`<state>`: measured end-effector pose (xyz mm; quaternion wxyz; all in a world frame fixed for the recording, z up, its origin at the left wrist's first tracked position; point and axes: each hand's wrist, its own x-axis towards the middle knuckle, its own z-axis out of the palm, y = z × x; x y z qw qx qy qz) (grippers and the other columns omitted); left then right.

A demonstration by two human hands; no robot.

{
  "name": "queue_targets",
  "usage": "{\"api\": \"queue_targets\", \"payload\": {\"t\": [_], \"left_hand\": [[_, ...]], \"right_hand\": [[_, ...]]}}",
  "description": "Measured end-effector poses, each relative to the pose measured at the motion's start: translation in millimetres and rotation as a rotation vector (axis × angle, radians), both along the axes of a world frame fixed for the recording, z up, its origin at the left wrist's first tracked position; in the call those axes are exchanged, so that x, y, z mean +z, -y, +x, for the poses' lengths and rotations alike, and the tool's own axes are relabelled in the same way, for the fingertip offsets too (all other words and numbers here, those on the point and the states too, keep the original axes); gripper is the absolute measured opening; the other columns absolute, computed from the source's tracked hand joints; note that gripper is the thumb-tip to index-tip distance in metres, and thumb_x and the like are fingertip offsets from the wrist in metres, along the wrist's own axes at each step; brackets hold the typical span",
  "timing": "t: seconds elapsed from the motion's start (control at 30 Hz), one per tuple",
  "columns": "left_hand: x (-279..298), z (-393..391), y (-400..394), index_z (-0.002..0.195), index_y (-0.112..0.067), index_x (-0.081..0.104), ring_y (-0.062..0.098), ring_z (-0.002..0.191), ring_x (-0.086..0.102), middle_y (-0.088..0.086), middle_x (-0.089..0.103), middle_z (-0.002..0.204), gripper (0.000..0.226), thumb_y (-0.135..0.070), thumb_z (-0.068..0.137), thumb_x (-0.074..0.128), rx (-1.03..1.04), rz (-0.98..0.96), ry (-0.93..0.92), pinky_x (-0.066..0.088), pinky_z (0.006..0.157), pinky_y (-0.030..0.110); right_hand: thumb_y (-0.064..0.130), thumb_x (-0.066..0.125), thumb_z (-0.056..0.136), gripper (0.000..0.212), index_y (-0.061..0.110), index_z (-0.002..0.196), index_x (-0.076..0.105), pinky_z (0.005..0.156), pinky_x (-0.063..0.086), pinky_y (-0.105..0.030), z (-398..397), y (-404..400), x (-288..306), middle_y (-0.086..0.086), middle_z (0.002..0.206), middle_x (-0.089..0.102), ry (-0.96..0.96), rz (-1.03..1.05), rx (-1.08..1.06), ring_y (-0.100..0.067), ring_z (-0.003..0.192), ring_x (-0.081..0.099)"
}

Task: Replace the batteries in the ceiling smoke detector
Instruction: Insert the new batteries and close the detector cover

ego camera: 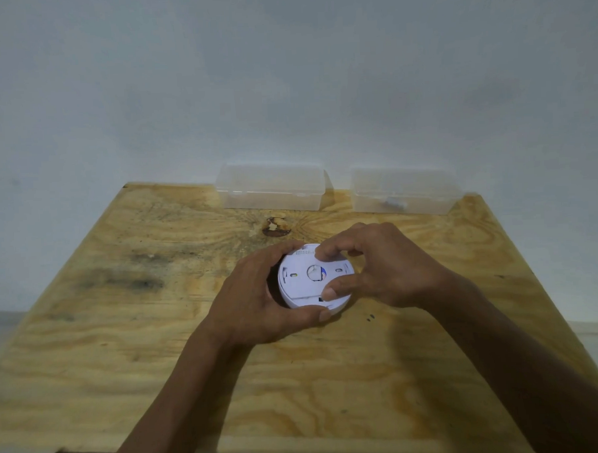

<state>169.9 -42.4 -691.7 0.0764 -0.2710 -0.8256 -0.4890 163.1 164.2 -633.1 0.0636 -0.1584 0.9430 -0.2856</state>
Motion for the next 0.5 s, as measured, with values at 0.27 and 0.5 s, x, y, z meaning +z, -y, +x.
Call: {"api": "queue_targets", "payload": {"t": [0.27, 0.5], "left_hand": [[0.7, 0.0, -0.5, 0.112, -0.055, 0.055, 0.000, 0.098, 0.068, -0.026, 0.065, 0.115, 0.072, -0.033, 0.058, 0.096, -0.005, 0.004, -0.029, 0.056, 0.077, 0.016], [0.0, 0.0, -0.1, 0.113, -0.061, 0.053, 0.000, 0.100, 0.067, -0.028, 0.064, 0.116, 0.071, -0.045, 0.057, 0.093, 0.001, -0.005, -0.025, 0.057, 0.076, 0.018]], "right_hand": [[0.038, 0.088, 0.066, 0.056, 0.030, 0.119, 0.071, 0.079, 0.044, -0.025, -2.8, -2.5, -3.5, 0.005, 0.115, 0.066, -0.007, 0.014, 0.011, -0.014, 0.103, 0.058], [0.042, 0.088, 0.064, 0.059, 0.032, 0.120, 0.070, 0.079, 0.044, -0.027, 2.3, -4.6, -9.3, 0.004, 0.107, 0.064, -0.016, -0.019, -0.029, -0.014, 0.098, 0.057]]}}
